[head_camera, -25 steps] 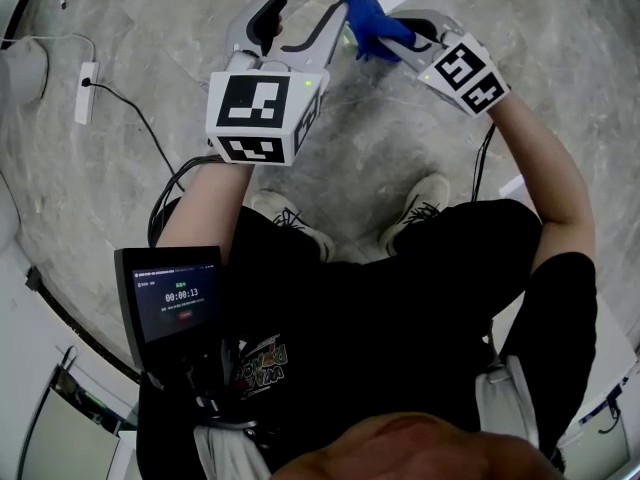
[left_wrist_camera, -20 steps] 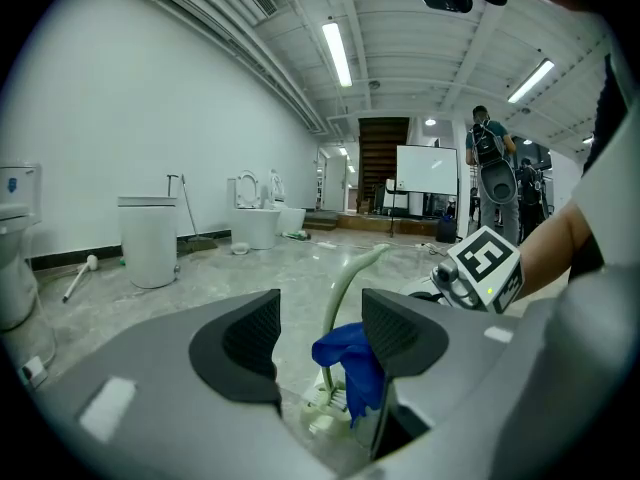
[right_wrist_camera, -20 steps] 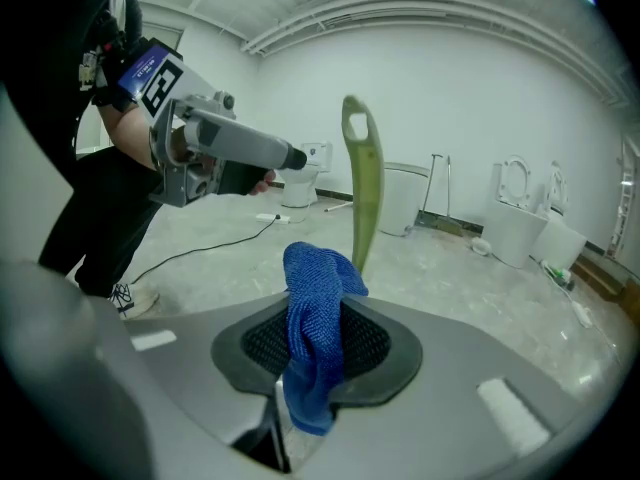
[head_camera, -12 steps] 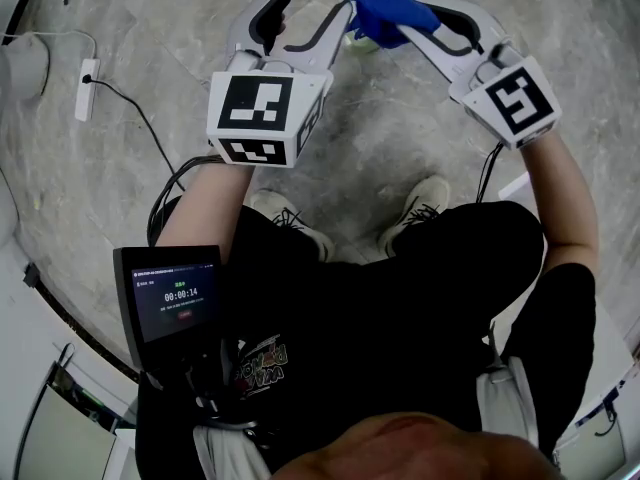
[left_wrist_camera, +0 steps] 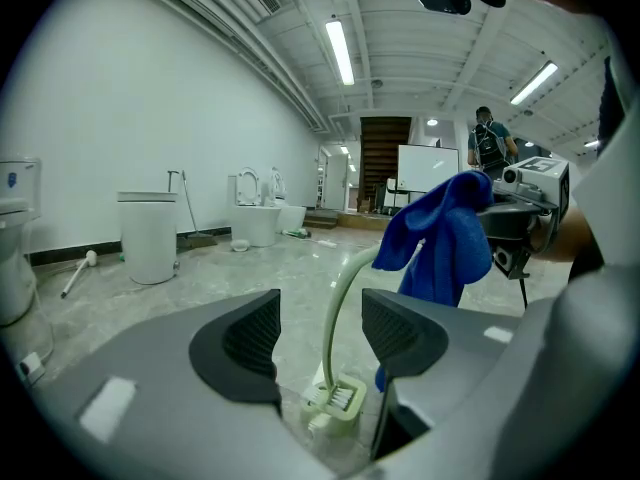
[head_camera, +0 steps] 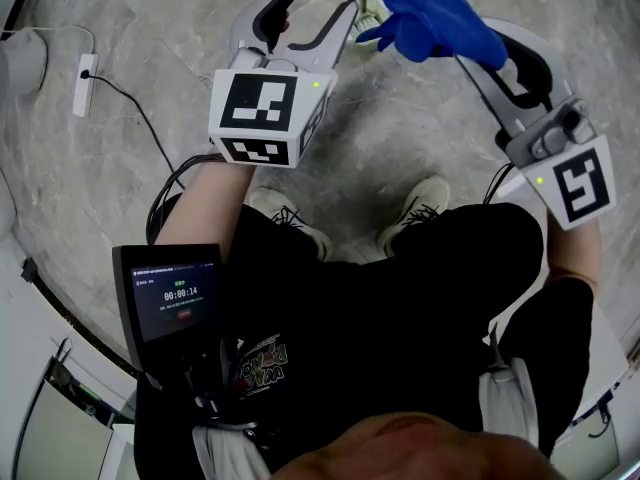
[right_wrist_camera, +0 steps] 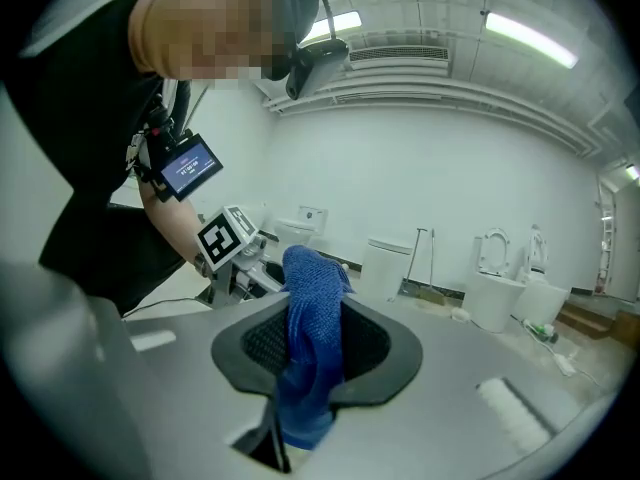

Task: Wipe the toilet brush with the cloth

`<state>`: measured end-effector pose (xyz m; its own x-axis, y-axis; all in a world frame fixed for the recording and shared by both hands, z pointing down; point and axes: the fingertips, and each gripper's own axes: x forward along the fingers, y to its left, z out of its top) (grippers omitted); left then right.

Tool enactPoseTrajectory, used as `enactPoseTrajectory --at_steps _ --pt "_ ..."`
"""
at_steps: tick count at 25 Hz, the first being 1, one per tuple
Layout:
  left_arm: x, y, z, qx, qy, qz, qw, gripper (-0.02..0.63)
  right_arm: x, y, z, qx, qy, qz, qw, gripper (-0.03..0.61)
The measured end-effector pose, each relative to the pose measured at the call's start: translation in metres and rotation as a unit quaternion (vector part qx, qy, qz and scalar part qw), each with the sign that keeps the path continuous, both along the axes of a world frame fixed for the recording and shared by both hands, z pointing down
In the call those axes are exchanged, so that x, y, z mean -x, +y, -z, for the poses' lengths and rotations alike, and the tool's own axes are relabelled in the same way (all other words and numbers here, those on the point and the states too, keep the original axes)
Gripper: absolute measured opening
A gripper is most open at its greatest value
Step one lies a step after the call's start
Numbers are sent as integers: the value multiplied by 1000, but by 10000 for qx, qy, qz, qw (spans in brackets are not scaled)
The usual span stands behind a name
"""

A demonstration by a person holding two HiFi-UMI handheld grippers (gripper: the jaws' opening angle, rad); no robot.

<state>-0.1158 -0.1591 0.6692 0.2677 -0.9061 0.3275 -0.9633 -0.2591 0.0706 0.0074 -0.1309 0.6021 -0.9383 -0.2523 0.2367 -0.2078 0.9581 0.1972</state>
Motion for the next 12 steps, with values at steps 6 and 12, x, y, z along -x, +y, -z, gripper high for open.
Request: enactPoseTrajectory --at_steps 6,12 --pt "0 3 -3 -37 -44 -56 10000 258 -49 -15 4 109 -327 -694 9970 92" --pt "-5 5 -7 43 -17 -131 9999 258 -38 -93 -27 375 -136 -1164 9924 92"
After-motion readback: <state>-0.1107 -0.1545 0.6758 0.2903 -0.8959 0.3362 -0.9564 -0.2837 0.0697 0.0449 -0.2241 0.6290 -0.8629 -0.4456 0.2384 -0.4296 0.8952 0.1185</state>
